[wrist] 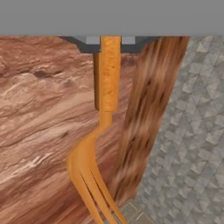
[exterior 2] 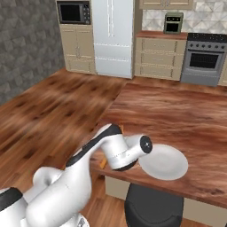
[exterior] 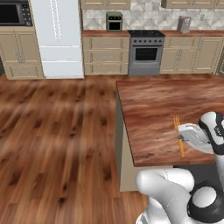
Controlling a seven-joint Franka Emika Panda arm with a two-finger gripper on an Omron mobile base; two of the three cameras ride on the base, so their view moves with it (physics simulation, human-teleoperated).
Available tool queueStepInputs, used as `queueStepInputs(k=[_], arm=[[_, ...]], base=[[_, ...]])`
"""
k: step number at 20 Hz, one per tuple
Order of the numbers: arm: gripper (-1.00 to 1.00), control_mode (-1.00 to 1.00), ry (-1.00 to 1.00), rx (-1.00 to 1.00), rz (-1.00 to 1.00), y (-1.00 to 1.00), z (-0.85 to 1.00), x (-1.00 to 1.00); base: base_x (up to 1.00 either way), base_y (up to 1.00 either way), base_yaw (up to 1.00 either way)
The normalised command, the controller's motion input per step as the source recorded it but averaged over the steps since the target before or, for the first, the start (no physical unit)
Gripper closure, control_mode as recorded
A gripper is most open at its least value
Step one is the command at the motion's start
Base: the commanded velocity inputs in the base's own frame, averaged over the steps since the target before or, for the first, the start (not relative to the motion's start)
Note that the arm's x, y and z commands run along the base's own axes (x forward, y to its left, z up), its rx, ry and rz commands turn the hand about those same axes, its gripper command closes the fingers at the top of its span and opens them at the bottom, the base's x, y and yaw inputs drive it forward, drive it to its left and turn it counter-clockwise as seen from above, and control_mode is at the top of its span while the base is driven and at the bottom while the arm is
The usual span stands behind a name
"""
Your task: Take the fork and place it on the left side of the plate. Then take the spoon and place it on the right side of the plate. Make sure they're directly next to the plate.
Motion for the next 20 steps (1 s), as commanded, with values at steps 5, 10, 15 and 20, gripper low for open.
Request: queueStepInputs(k=[5, 10, 15, 20], arm=[[1.00, -1.00, 0.00, 0.00, 0.05, -0.31, -0.37, 0.53], [1.00, -1.00, 0.00, 0.00, 0.05, -0.43, -0.36, 0.58], [1.00, -1.00, 0.00, 0.00, 0.07, -0.55, -0.32, 0.48], [1.00, -1.00, 0.01, 0.00, 0.05, -0.41, -0.31, 0.42]], base=[[0.00, 0.00, 0.00], [0.00, 0.00, 0.00], [0.00, 0.00, 0.00], [0.00, 0.00, 0.00]])
